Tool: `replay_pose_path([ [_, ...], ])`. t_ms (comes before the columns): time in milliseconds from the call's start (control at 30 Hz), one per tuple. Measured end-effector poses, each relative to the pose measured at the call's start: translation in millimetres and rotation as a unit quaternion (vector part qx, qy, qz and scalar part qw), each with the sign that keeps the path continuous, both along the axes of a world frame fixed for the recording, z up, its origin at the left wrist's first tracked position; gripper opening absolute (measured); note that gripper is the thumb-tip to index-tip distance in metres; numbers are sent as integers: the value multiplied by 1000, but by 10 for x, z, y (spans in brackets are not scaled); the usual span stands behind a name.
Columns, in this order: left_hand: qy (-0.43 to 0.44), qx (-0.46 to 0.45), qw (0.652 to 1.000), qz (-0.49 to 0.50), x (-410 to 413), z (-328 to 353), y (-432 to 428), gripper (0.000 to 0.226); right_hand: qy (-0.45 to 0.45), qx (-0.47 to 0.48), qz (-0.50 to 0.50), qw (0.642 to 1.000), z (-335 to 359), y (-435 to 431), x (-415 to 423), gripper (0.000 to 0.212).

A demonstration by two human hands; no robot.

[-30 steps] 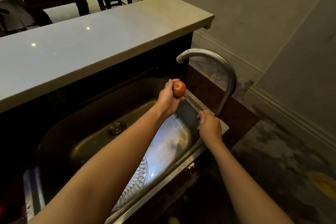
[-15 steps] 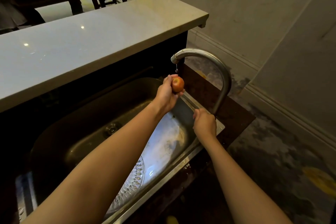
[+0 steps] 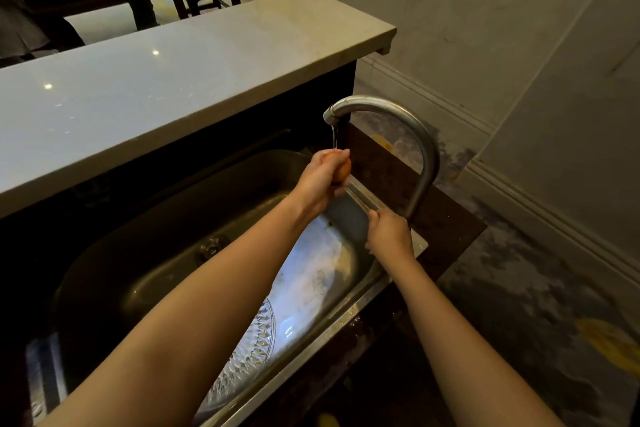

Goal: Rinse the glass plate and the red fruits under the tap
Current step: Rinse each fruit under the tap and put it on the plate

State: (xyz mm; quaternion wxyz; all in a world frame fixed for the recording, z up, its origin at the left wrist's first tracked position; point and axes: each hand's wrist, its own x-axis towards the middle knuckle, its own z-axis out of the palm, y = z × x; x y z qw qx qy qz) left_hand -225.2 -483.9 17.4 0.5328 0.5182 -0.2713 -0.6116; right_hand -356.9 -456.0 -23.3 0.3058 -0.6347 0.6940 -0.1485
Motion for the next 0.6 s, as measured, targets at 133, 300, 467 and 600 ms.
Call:
replay_pose_path([
  [133, -1, 47, 999, 23, 20, 42, -20, 33, -33, -153, 46, 987, 321, -24, 171, 46],
  [300, -53, 0, 999, -7, -60, 151, 25, 27, -292, -2, 11, 956, 574, -429, 510, 38],
  [467, -71, 4, 996, 47, 99, 209, -45, 35, -254, -89, 84, 959, 553, -460, 739, 36],
  [600, -14, 20, 1000, 19, 149, 271, -78, 34, -322, -107, 92, 936, 502, -479, 741, 28],
])
